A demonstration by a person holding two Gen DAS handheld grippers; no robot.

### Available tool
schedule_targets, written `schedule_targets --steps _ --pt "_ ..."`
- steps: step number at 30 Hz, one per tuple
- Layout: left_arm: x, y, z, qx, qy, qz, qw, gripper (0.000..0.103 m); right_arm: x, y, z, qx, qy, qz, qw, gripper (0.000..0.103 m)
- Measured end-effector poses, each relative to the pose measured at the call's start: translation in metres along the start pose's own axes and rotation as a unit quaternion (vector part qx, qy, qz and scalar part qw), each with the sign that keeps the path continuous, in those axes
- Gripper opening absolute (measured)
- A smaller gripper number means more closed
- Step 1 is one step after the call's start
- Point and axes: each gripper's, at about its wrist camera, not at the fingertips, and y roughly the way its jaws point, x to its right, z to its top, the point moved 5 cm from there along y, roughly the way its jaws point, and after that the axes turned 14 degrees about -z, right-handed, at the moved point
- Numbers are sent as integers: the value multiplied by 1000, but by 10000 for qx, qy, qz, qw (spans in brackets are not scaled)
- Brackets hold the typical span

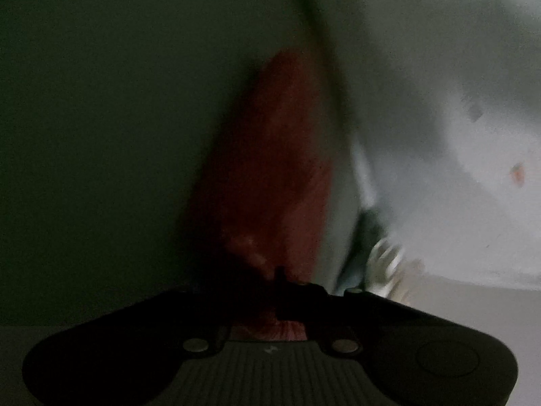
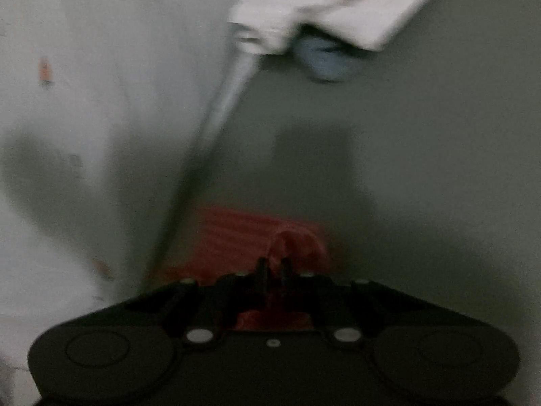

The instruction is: Fold clothes

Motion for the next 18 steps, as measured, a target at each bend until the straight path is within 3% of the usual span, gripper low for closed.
schedule_targets --steps 3,6,9,12,15,16,18 --pt "57 -7 45 398 521 -258 9975 3 -67 -1 11 241 -359 666 9968 6" --pt "127 -25 86 824 1090 -696 9882 3 -129 -10 24 434 -414 1456 9875 6" --pt "208 -65 98 1178 1995 -1166 9658 3 -185 -47 31 822 -611 2303 9677 6" --pt "265 -110 77 1407 2928 -1331 9364 4 -214 -87 22 1145 -835 2855 9479 6" --pt "270 -143 49 1484 3337 -1092 9245 4 -215 -110 1 1255 -1086 2993 9396 6" --pt "264 -149 39 1485 3370 -939 9250 4 -208 -111 -10 1207 -1182 2900 9420 6" --pt "228 -161 24 1422 3229 -454 9346 4 -184 -102 -33 1025 -1331 2593 9511 6"
